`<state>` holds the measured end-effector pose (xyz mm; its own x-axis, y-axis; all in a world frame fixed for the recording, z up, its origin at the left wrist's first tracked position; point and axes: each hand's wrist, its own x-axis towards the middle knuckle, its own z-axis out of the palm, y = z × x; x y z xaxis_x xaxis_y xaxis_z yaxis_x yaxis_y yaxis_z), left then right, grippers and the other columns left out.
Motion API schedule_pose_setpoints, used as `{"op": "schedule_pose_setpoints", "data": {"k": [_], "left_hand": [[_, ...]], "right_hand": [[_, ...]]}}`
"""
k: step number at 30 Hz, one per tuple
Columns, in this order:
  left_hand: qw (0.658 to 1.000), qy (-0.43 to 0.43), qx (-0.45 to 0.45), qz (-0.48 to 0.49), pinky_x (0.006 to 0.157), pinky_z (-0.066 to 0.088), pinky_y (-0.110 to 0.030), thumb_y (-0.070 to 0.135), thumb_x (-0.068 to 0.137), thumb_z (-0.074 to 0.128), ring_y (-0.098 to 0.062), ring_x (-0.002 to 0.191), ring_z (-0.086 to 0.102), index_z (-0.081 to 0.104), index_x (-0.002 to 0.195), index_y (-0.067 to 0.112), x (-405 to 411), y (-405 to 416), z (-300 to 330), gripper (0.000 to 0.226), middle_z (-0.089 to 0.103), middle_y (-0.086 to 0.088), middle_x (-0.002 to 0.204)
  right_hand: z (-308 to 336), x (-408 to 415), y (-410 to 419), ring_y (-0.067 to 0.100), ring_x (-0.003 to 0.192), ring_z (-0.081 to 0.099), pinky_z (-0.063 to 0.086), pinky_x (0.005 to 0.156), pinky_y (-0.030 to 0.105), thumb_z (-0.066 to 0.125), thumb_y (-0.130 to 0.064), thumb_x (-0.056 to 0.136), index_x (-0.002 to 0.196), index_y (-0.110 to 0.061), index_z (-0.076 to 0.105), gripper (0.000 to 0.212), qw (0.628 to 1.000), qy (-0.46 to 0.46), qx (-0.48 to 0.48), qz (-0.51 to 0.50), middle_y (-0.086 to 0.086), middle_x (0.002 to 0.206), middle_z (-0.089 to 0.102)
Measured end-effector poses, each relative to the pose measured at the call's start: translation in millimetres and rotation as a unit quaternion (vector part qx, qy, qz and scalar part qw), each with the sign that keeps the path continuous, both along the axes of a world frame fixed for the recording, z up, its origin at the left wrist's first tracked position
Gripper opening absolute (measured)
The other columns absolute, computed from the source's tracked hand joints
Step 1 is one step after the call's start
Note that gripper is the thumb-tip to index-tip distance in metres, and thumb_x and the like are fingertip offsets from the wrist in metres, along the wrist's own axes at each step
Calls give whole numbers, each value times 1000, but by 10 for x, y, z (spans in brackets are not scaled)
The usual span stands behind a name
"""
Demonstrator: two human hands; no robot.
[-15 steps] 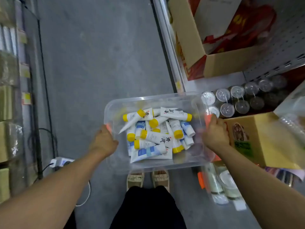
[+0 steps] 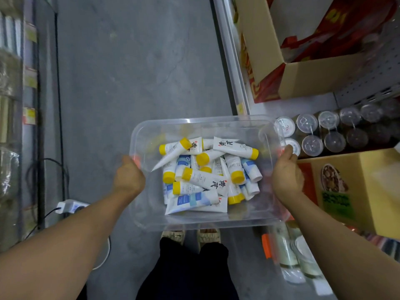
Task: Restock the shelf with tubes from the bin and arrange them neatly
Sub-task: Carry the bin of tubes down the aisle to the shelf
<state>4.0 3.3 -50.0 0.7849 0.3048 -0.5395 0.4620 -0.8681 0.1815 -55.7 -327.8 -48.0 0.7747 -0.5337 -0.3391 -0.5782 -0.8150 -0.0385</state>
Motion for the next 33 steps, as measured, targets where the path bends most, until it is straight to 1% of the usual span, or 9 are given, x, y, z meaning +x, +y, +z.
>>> {"op": "schedule_pose_setpoints", "data": {"k": [8, 11, 14, 17, 21, 24, 27, 30, 33], "left_hand": [[999, 29, 26, -34, 98, 38, -47, 5, 93, 41, -48, 120, 46, 30, 131, -14, 68, 102, -48, 43, 48, -35, 127], [998, 30, 22, -52, 97, 39, -44, 7, 94, 42, -46, 119, 48, 33, 132, -14, 63, 176, -12, 45, 47, -32, 128], [998, 27, 21, -61, 93, 42, -42, 9, 92, 44, -45, 116, 51, 39, 130, -10, 49, 261, 157, 42, 49, -30, 126], [999, 13, 8, -47, 88, 44, -41, 7, 90, 48, -46, 111, 53, 45, 123, -6, 33, 349, 467, 36, 52, -29, 122], [999, -12, -5, -43, 87, 45, -41, 6, 88, 47, -46, 107, 55, 49, 119, -5, 19, 500, 1010, 33, 56, -29, 118], [998, -44, -8, -38, 84, 46, -43, 6, 88, 48, -47, 103, 57, 50, 114, -8, 56, 605, 1482, 29, 59, -32, 111], [997, -72, -10, -29, 83, 47, -44, 7, 86, 49, -47, 101, 58, 50, 112, -5, 112, 708, 1974, 28, 60, -31, 109], [994, -105, -13, -8, 79, 45, -44, 8, 89, 49, -48, 100, 57, 47, 110, -7, 163, 799, 2473, 26, 59, -34, 107], [990, -143, -4, -4, 75, 44, -44, 10, 91, 48, -50, 99, 57, 46, 105, -9, 215, 899, 2912, 24, 58, -37, 104]], "right_hand": [[85, -15, 0, 45, 99, 58, 39, 70, 42, 35, 6, 89, 132, 0, 29, 44, 1000, 2, 27, -8, 28, 123, 49], [189, -23, 3, 44, 98, 59, 41, 70, 41, 38, 5, 89, 128, 0, 30, 40, 1000, 13, 25, -2, 26, 118, 52], [387, -28, 26, 43, 96, 60, 36, 66, 38, 45, 3, 88, 125, -1, 32, 40, 999, 25, 31, -3, 25, 115, 54], [707, -7, 78, 44, 94, 60, 39, 66, 39, 49, 2, 87, 124, -1, 32, 41, 999, 29, 43, 8, 25, 113, 54], [1263, 60, 177, 44, 97, 60, 43, 71, 42, 47, 5, 87, 123, 1, 31, 40, 998, 25, 47, 25, 27, 112, 56], [1728, 158, 248, 44, 102, 58, 45, 74, 43, 48, 6, 86, 130, 1, 27, 49, 997, 13, 55, 44, 27, 118, 53], [2175, 286, 324, 44, 102, 58, 46, 74, 44, 50, 8, 84, 130, 2, 28, 52, 995, -7, 63, 74, 27, 119, 52], [2599, 427, 408, 44, 97, 59, 40, 65, 41, 48, 7, 84, 128, 1, 30, 48, 993, -35, 64, 91, 27, 112, 55], [2977, 591, 491, 43, 94, 59, 35, 64, 36, 47, 7, 84, 121, -1, 33, 40, 988, -72, 68, 115, 26, 108, 57]]}}
